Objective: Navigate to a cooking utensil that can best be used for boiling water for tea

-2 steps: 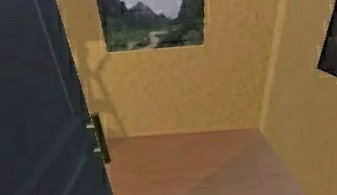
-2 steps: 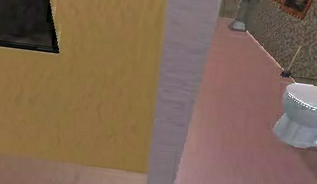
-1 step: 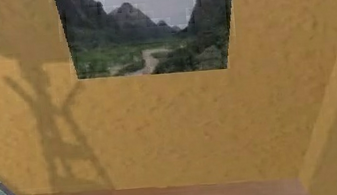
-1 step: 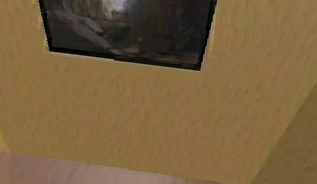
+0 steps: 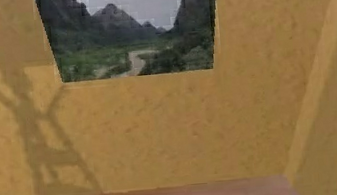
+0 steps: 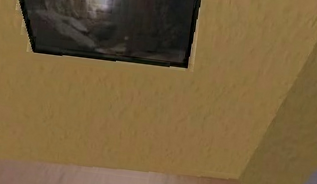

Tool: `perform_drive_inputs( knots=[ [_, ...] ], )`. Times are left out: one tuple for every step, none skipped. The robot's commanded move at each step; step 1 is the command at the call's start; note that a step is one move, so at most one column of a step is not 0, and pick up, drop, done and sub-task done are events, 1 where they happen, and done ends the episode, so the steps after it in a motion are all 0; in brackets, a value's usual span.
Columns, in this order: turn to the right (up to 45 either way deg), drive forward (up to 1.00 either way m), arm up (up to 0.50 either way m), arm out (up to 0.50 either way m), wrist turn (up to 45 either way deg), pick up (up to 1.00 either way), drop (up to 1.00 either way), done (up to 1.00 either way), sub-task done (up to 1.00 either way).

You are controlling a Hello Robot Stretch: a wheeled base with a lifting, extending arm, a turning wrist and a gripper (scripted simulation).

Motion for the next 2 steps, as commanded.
perform_drive_inputs(
  knots=[
    [0.0,0.30,0.00,0.00,0.0,0.00,0.00,0.00,0.00],
    [-45.0,0.00,0.00,0.00,0.0,0.00,0.00,0.00,0.00]
  ],
)
